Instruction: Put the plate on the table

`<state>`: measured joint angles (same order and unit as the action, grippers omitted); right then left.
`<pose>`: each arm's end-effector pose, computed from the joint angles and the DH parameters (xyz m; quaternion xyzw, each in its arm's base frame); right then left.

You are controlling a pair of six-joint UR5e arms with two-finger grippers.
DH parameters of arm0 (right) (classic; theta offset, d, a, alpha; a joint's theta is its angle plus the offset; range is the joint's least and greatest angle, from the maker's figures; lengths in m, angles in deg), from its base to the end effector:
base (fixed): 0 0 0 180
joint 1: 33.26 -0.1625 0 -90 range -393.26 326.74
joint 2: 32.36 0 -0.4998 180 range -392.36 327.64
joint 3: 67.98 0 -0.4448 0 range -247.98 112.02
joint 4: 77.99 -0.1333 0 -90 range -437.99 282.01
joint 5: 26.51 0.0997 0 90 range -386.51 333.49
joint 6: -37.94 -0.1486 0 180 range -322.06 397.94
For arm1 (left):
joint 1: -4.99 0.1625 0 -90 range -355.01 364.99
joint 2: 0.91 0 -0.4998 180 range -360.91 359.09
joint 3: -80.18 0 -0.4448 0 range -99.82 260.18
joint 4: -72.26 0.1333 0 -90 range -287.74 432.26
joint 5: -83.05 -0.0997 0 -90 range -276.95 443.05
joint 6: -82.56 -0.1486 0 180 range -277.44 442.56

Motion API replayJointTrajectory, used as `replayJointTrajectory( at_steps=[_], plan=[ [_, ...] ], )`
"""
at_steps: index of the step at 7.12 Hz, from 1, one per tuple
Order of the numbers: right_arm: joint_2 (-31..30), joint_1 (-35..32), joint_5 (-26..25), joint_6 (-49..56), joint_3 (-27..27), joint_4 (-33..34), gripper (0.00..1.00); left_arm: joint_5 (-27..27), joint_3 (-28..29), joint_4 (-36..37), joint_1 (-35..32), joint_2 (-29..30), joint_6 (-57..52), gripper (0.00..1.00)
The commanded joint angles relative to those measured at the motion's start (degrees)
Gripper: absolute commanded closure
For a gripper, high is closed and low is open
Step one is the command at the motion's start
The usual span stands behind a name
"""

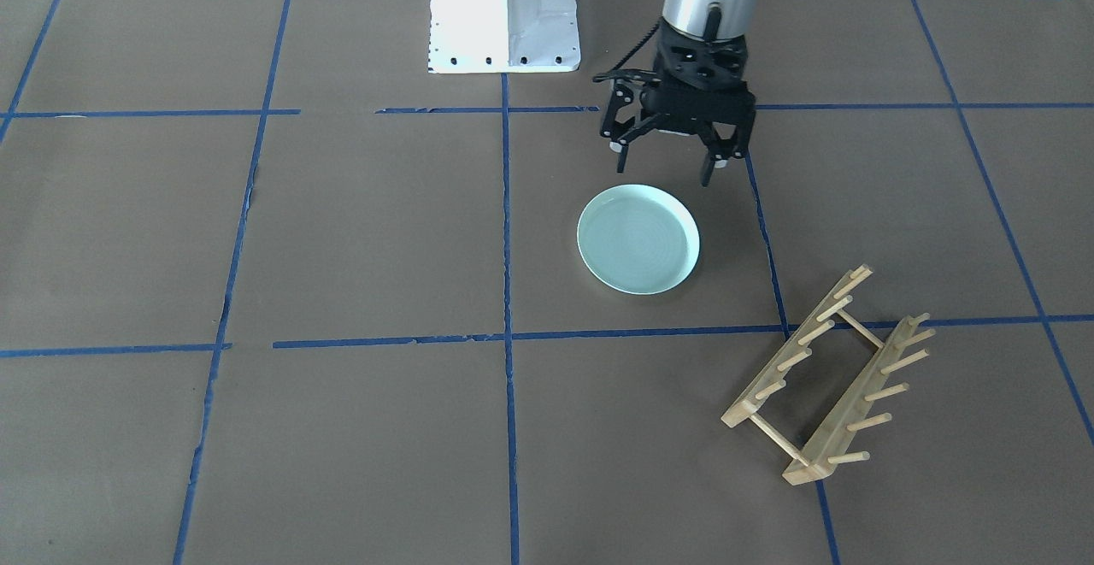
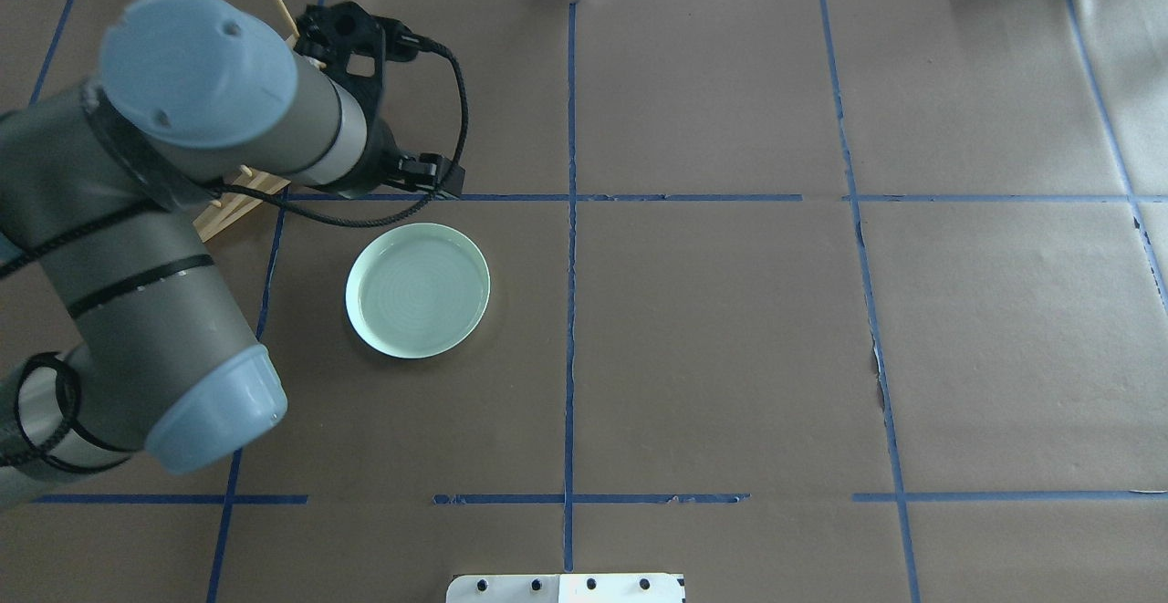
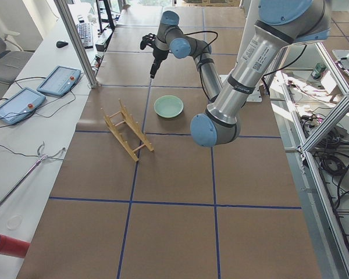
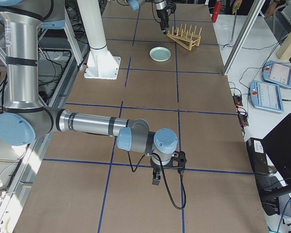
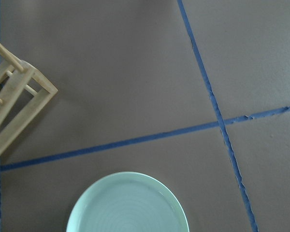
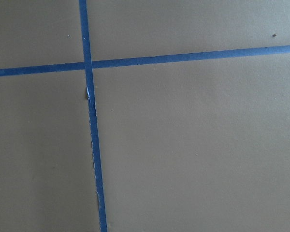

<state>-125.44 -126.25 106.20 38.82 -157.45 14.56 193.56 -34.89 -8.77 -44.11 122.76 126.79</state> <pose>0.0588 -0.5021 0.8088 -0.0377 -0.3651 0.0367 0.9295 0.3829 -0.5661 0.2120 0.1957 0.3990 0.0489 0.8945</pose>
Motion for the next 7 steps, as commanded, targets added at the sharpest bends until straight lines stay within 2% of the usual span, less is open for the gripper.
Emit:
replayJointTrajectory(
  at_steps=[1,2,3,5,6,7],
  plan=[
    [0.0,0.0,0.0,0.0,0.0,0.0,0.0,10.1,0.5,0.1,-12.2,-4.6,-14.0,0.0],
    [0.0,0.0,0.0,0.0,0.0,0.0,0.0,12.1,0.5,0.5,-19.4,-8.3,-18.8,0.0],
    [0.0,0.0,0.0,0.0,0.0,0.0,0.0,13.1,1.0,0.7,-23.5,-12.5,-26.0,0.0],
    [0.0,0.0,0.0,0.0,0.0,0.0,0.0,23.8,7.0,0.4,-34.2,-20.4,-38.1,0.0],
    [0.0,0.0,0.0,0.0,0.0,0.0,0.0,25.6,11.8,0.3,-38.5,-22.8,-45.5,0.0],
    [0.0,0.0,0.0,0.0,0.0,0.0,0.0,25.5,16.0,-0.3,-38.8,-24.9,-48.7,0.0]
  ],
)
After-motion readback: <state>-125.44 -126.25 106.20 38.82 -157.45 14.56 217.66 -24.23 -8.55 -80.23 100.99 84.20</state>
